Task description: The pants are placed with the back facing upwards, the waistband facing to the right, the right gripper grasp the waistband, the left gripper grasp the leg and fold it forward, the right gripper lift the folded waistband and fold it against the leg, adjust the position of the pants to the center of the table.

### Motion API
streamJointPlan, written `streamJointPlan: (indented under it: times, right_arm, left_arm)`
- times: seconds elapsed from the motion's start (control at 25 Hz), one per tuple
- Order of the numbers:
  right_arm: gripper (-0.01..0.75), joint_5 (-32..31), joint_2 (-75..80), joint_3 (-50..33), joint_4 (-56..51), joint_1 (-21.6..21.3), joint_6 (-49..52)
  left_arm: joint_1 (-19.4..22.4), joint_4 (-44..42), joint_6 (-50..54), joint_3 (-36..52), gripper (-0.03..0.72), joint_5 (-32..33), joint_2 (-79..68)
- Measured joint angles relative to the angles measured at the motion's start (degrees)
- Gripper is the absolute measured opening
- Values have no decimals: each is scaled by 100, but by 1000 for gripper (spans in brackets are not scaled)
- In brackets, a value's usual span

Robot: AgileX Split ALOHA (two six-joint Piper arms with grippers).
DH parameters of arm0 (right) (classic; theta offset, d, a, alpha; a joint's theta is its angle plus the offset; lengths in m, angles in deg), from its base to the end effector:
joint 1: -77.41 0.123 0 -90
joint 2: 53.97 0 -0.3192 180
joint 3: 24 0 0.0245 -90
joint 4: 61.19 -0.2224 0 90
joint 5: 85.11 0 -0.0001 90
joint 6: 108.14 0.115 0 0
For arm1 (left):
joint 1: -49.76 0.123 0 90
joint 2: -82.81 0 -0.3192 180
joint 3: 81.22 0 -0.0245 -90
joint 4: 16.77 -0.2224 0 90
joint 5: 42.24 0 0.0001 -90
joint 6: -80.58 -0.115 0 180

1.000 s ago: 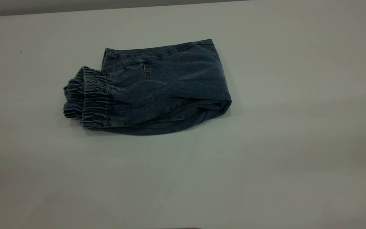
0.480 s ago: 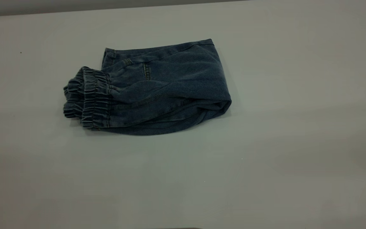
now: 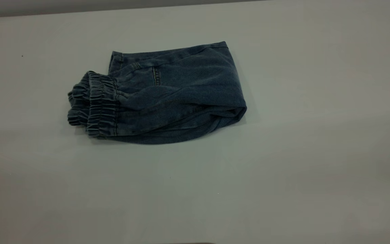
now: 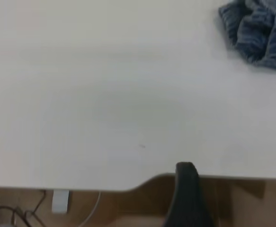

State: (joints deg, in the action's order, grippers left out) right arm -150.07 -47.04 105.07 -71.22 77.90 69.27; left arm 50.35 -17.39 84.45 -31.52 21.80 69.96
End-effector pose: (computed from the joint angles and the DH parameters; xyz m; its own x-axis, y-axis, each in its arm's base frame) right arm -0.0460 0.0178 0.2395 -0.5409 0.0245 -0.8407 -0.1256 0.9860 0.1096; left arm -0.0329 0.0008 0.2496 -0.5937 -0.0689 -0.8017 -0.0555 0.9975 -0.0446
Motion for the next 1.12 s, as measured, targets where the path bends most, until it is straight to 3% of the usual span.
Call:
streamJointPlan:
  times: [0.44, 1.12]
  right_arm:
    - [506, 0, -59, 0, -5, 0, 0]
    - [506, 0, -59, 0, -5, 0, 0]
  left_arm:
    - [-408, 0, 0, 0, 462, 41, 665]
    - [-347, 11, -11, 0, 462, 83, 691]
